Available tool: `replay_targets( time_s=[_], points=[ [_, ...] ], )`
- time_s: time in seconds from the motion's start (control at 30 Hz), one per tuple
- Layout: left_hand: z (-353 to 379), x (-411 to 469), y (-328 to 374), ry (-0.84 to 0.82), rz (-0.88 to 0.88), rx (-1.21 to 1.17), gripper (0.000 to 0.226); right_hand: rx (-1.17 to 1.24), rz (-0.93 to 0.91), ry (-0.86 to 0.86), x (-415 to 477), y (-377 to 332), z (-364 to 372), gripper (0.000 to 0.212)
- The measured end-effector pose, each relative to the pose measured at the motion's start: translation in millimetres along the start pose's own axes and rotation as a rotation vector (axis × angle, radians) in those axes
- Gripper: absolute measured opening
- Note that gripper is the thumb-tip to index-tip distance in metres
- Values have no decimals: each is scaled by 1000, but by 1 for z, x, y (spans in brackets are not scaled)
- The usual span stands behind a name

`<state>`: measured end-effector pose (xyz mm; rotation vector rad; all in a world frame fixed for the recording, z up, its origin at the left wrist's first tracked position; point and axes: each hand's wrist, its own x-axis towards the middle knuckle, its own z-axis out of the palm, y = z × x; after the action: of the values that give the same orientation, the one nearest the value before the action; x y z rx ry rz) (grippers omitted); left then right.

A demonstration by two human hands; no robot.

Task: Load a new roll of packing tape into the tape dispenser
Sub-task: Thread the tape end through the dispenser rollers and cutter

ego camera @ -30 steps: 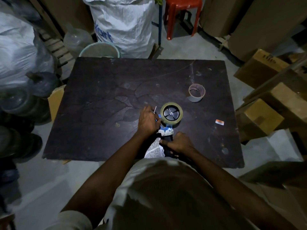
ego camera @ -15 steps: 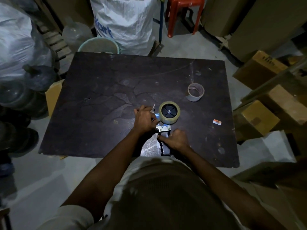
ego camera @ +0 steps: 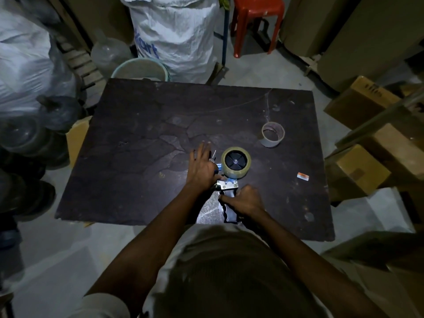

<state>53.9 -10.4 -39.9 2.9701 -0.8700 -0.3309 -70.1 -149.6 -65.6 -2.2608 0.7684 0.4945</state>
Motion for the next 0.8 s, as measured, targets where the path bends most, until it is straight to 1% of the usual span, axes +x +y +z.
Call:
replay_targets(
  time_s=[0.07, 0.17, 0.2, 0.27, 0.3, 0.37, 0.43, 0.5, 0.6, 0.7, 0.8],
  points=[
    [4, 2, 4, 5, -22, -45, 52, -16, -1, 21, -2, 1, 2, 68],
    [12, 0, 4, 30, -60, -183, 40, -117, -17, 41, -6, -1, 0, 66],
    [14, -1, 3, 45, -59, -217, 35, -116, -23, 58, -8, -2, 2, 64],
    [15, -3, 2, 68, -58, -259, 29, -28, -11, 69, -13, -3, 6, 58],
    [15, -3, 2, 72, -54, -268, 27, 47, 18, 60, -15, -5, 7, 59],
    [13, -2, 1, 66, -34, -256, 25, 198, 102, -13, -16, -9, 9, 62],
    [11, -2, -2, 59, -8, -231, 25, 310, 170, -78, -13, -10, 13, 58],
    [15, -4, -7, 92, 13, -233, 26, 434, 183, -85, -11, -10, 13, 55],
    [17, -4, -12, 169, -2, -221, 31, 627, 191, -56, -14, -7, 3, 58],
    [11, -7, -12, 201, -17, -165, 27, 685, 144, -37, -20, -17, -11, 49],
    [10, -12, -14, 266, -36, -170, 25, 572, 87, 26, -13, -25, -17, 51]
  ],
)
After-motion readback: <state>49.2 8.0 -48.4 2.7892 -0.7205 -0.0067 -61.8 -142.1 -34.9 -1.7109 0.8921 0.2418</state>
